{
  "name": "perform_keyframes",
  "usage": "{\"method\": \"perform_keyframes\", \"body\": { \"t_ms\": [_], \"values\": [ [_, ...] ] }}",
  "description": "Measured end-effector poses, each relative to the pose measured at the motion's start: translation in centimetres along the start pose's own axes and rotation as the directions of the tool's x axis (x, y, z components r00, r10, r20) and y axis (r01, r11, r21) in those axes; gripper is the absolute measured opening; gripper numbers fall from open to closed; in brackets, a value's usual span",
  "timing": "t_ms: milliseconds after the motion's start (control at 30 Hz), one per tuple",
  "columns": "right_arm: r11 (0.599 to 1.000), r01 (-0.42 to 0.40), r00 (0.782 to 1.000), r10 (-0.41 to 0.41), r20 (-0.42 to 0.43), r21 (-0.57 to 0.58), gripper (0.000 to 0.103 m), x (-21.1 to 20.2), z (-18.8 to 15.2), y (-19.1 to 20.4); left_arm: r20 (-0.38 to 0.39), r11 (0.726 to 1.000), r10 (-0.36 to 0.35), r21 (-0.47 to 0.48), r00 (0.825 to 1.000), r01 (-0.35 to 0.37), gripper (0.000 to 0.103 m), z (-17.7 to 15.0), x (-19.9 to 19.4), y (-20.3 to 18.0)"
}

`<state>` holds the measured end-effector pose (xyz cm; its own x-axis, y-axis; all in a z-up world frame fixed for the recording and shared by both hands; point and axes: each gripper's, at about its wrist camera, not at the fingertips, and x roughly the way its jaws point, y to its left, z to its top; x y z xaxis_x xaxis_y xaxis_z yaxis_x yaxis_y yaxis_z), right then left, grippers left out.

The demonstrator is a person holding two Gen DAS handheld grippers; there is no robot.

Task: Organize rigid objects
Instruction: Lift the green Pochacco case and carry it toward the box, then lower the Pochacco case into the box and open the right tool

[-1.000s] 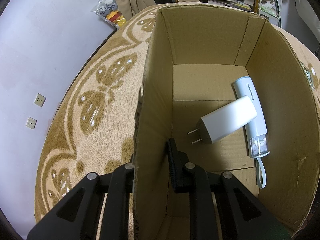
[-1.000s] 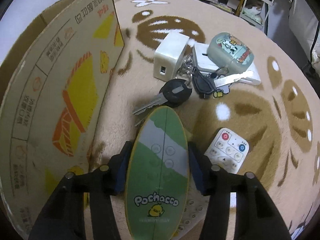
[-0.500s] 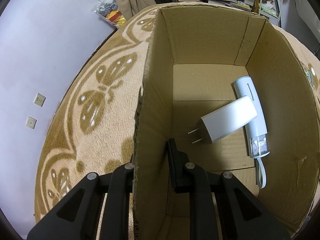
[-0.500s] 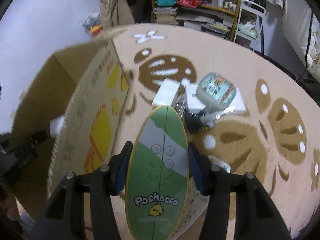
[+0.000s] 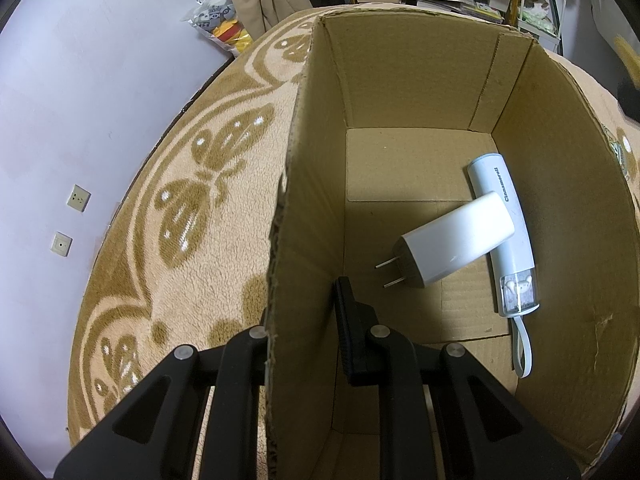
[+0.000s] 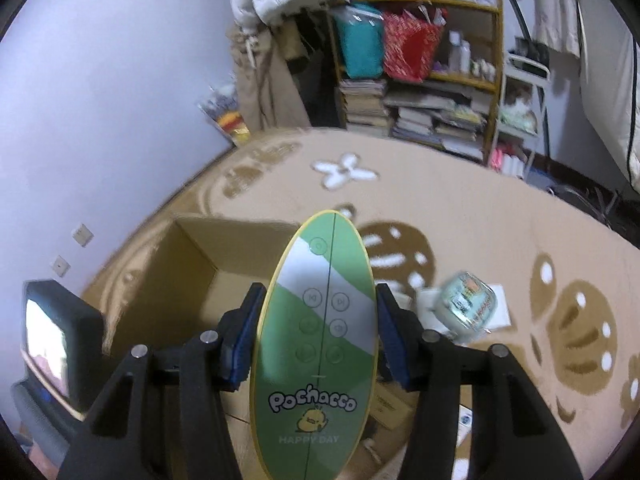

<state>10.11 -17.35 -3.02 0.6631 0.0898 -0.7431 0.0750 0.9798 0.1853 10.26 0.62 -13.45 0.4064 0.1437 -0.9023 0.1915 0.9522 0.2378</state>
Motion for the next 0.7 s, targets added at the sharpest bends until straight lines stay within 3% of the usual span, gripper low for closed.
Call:
{"method": "perform_keyframes", "body": {
  "t_ms": [300,533,700],
  "values": [
    [0.982,-0.183,0.981,0.179,0.078,0.046,0.058,-1.2,-0.1,2.2,-0.002,1.000,-0.001,-0.006,1.000,0.001,0.017,0.0,0.1,0.0],
    [0.971,-0.225,0.974,0.222,0.039,0.088,0.058,0.2,-1.1,2.6,-0.004,1.000,-0.001,-0.004,1.000,0.001,0.017,0.2,0.0,0.0],
    [0.979,-0.188,0.982,0.188,0.007,0.075,0.058,1.2,-1.7,3.0,-0.004,1.000,-0.001,-0.004,1.000,0.001,0.017,0.2,0.0,0.0]
  ]
}}
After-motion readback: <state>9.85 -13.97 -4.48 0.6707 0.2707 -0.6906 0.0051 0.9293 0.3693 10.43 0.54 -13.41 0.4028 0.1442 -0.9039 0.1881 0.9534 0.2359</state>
